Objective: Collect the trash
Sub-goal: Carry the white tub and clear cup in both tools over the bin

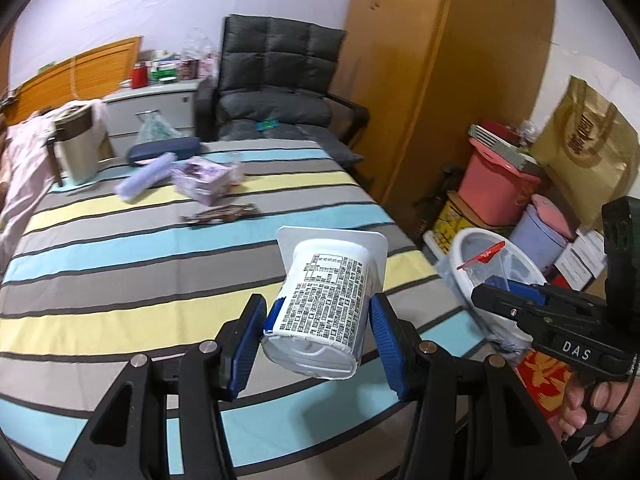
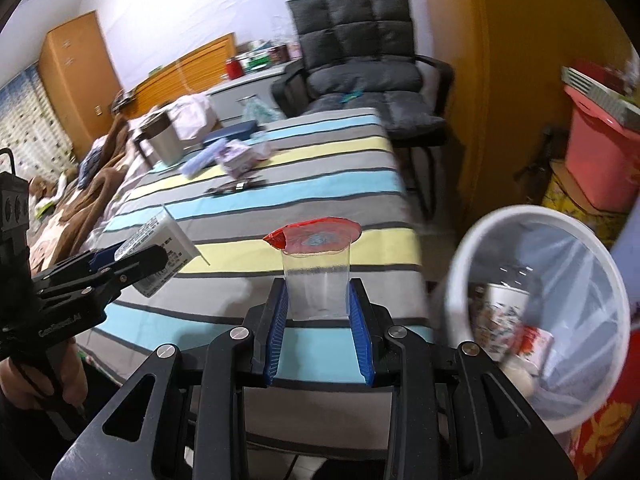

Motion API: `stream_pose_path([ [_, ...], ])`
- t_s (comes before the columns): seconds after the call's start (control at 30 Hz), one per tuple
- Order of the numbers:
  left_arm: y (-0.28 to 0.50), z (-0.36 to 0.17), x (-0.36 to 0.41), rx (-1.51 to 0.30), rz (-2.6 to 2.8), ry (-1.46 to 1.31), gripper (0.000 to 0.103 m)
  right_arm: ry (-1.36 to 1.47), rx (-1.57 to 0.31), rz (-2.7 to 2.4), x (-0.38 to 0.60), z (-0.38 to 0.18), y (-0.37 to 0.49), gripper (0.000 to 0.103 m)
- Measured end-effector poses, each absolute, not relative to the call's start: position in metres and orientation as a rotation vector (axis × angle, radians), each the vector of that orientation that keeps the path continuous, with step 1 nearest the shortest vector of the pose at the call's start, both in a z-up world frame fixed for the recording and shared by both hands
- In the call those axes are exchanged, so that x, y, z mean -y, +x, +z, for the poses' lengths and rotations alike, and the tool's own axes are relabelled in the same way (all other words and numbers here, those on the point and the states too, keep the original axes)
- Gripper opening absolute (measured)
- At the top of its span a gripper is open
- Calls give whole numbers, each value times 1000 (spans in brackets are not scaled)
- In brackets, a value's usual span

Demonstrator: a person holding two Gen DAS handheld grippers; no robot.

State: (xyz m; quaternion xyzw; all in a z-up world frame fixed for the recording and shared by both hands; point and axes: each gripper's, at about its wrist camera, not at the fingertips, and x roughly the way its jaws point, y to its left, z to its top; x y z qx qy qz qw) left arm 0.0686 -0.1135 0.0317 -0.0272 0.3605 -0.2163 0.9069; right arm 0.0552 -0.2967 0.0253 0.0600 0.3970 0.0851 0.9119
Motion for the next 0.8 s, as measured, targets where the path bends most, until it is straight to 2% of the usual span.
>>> stream_pose_path([
  [0.8, 72, 27, 272, -784, -832, 56, 56, 247, -865, -171, 421, 6, 7, 33],
])
